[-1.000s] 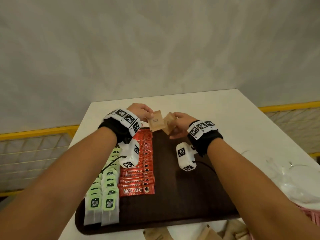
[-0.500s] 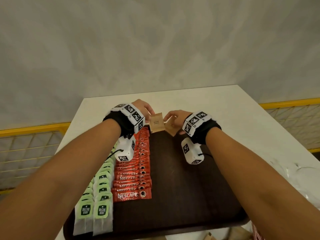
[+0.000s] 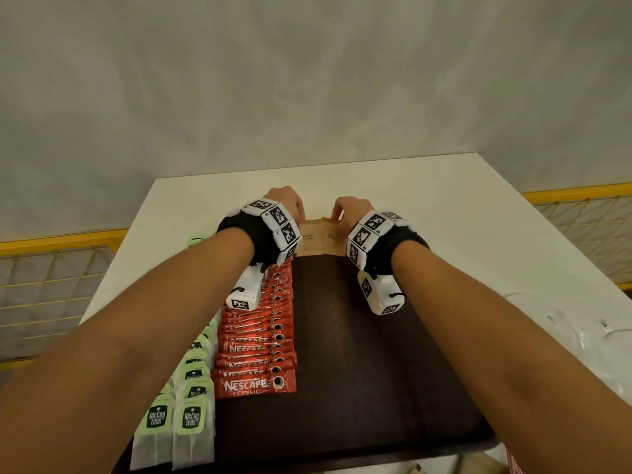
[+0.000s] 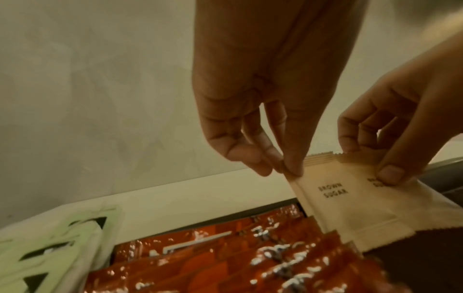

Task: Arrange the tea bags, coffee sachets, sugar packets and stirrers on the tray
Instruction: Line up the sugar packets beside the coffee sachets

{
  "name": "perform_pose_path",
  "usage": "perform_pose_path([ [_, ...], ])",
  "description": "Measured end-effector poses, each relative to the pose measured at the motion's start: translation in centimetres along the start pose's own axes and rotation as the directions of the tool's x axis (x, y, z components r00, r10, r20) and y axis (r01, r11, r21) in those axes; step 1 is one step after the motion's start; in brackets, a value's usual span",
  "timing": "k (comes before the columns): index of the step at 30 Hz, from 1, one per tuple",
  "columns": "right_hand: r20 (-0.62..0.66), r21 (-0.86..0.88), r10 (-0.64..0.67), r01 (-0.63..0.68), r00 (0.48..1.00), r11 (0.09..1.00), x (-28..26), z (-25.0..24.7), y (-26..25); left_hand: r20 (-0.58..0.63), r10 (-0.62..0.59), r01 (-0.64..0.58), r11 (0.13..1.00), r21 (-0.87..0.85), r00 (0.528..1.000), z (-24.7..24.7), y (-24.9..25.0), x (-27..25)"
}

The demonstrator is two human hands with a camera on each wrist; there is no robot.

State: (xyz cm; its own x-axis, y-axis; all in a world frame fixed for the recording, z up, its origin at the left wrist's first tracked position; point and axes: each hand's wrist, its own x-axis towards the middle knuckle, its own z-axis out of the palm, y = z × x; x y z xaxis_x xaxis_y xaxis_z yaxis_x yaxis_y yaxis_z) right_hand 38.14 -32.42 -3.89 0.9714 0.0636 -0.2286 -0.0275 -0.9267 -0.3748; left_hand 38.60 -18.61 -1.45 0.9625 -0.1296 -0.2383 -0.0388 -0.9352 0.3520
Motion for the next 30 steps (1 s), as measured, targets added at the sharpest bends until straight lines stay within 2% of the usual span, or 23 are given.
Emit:
perform_pose_path([
  [4,0.013,0.001,-0.016,0.016,1.000,1.000,0.5,0.3,-0.3,-0.028,0.043,-0.040,0.994,0.104,0.999,0.7,-0.4,0.1],
  [8,-0.019,0.008,-0.019,0.019,1.000,1.000,0.8,1.0,-0.1,0.060,0.125,-0.135,0.970,0.204,0.990,1.6,-0.5,-0.5],
  [13,-0.038,0.035,-0.018,0.019,0.999,0.999,0.6,1.8,0.2,0.088,0.184,-0.204,0.898,0.389,0.979,2.6,-0.2,-1.5],
  [17,-0.037,0.054,-0.009,0.011,0.999,0.998,0.6,1.9,0.6,0.123,0.164,-0.204,0.843,0.497,0.979,2.6,0.7,-1.7],
  [30,-0.037,0.131,0.023,-0.018,0.999,0.991,0.6,2.3,1.0,0.117,0.132,-0.174,0.834,0.524,0.984,2.4,1.2,-1.6],
])
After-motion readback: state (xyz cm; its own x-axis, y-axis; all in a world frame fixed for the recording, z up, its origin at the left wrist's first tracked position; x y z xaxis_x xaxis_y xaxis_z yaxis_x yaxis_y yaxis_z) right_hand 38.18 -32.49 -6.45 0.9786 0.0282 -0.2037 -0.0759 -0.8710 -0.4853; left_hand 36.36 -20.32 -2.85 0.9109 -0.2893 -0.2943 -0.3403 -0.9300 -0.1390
